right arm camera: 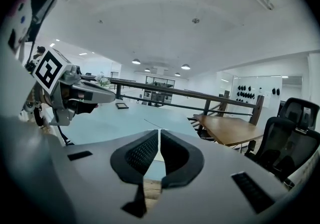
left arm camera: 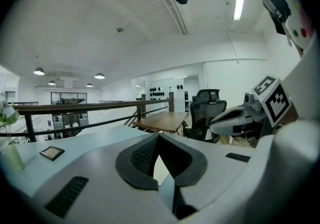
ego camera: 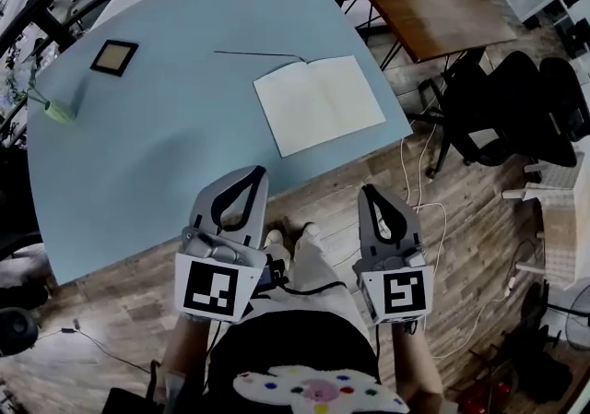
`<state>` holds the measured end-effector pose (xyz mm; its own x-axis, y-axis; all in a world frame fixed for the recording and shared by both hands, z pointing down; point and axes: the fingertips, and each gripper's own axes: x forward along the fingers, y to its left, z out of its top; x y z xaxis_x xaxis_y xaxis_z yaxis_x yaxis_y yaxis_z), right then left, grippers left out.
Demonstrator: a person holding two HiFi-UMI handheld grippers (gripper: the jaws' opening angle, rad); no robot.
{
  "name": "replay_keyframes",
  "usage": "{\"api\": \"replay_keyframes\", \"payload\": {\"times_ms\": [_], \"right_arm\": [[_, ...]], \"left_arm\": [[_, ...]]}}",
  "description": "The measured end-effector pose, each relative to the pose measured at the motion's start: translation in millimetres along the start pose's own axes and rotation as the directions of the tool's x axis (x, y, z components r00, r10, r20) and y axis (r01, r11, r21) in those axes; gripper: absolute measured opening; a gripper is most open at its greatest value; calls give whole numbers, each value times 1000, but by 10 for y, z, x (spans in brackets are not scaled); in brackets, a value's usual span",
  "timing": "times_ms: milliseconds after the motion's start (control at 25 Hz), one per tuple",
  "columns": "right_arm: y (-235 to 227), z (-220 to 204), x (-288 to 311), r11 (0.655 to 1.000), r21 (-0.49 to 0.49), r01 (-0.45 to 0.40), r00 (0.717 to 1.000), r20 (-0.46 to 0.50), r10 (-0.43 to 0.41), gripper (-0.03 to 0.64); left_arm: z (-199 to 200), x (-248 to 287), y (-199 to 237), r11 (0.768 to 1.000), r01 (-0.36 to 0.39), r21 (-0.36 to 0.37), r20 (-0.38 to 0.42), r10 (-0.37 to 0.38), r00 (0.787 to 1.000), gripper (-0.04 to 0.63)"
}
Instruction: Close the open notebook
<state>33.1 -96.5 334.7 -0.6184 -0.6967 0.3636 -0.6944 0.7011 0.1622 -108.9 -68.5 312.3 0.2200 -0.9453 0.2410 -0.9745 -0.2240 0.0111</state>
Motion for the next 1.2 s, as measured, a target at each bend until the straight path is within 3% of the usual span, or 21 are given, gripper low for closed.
{"api": "replay_keyframes", "payload": {"times_ms": [360, 720, 840, 920, 1200], "right_arm": [[-91, -172, 326, 987, -124, -102, 994, -45, 97, 40], [-130, -525, 730, 936, -288, -203, 972, -171, 158, 45], [-117, -692, 862, 899, -357, -254, 958, -219, 184, 117], [-109, -785, 941, 864, -420, -278, 952, -241, 189, 130], [-103, -1083, 1226, 698, -627, -346, 933, -306, 187, 157]], "left_arm": [[-130, 38, 37, 994, -99, -34, -30, 98, 995, 17], [-283, 59, 120, 979, -200, -48, -73, 197, 978, 17], [-339, 65, 146, 971, -230, -60, -84, 225, 971, 17], [-381, 63, 162, 966, -250, -61, -94, 243, 965, 17], [-527, 52, 224, 941, -324, -99, -135, 310, 941, 17]]}}
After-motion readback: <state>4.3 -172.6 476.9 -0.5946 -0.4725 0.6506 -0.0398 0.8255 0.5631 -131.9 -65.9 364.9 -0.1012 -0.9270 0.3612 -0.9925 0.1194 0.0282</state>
